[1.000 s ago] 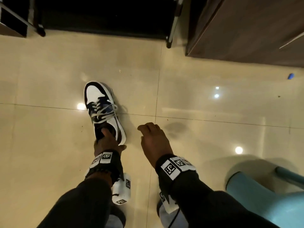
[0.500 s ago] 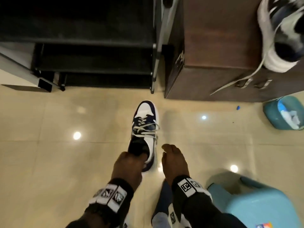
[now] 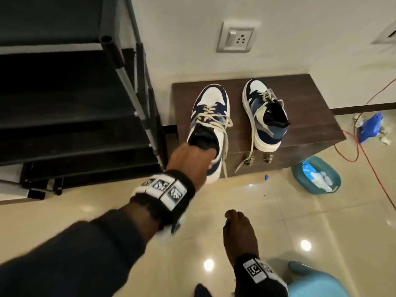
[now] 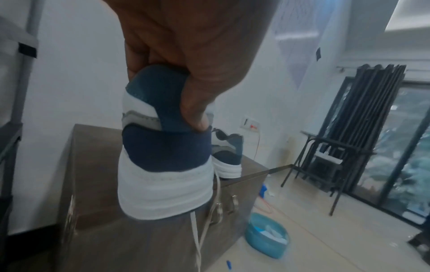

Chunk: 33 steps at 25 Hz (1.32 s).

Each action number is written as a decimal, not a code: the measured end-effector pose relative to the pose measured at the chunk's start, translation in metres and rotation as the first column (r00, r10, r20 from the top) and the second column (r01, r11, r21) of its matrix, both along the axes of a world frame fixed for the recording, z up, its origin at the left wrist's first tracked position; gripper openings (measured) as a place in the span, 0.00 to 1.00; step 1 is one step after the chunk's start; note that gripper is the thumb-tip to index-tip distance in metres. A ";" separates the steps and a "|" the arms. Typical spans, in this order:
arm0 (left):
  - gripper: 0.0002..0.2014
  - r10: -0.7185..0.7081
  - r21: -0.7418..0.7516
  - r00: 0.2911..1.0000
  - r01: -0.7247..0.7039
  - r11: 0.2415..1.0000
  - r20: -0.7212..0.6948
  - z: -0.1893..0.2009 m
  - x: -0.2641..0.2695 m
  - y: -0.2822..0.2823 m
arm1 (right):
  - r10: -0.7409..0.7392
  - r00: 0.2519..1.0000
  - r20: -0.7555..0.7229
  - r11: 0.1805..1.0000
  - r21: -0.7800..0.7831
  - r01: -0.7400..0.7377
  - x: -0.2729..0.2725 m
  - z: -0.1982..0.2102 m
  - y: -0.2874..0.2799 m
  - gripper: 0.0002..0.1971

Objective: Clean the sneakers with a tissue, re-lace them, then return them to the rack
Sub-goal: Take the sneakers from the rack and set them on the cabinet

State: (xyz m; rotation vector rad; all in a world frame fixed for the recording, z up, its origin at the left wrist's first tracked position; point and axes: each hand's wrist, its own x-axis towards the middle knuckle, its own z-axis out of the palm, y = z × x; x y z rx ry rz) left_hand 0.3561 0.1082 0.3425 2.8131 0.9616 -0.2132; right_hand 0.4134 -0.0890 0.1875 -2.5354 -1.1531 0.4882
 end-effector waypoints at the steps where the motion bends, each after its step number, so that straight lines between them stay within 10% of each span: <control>1: 0.08 0.013 -0.004 0.999 -0.013 1.000 -0.036 -0.008 0.019 0.016 | 0.007 1.000 0.001 1.000 -0.010 -0.007 0.005 -0.002 -0.006 0.14; 10: 0.28 0.204 -0.068 0.962 -0.195 0.978 0.180 -0.076 0.049 0.016 | 0.085 0.996 0.007 0.986 -0.146 -0.083 0.044 -0.019 -0.061 0.24; 14: 0.27 0.492 -0.310 0.854 -0.428 0.849 0.168 -0.080 0.046 0.015 | 0.077 0.997 -0.013 0.991 -0.110 -0.078 0.044 -0.018 -0.046 0.22; 22: 0.27 0.513 -0.472 0.801 -0.340 0.814 0.308 -0.077 0.078 0.027 | 0.036 0.994 -0.099 0.998 -0.039 -0.040 0.058 -0.012 -0.037 0.17; 33: 0.19 0.218 -0.510 0.943 -0.320 0.798 -0.251 -0.075 0.011 -0.078 | 0.065 0.979 -0.191 0.969 -0.221 -0.107 0.103 0.055 -0.017 0.17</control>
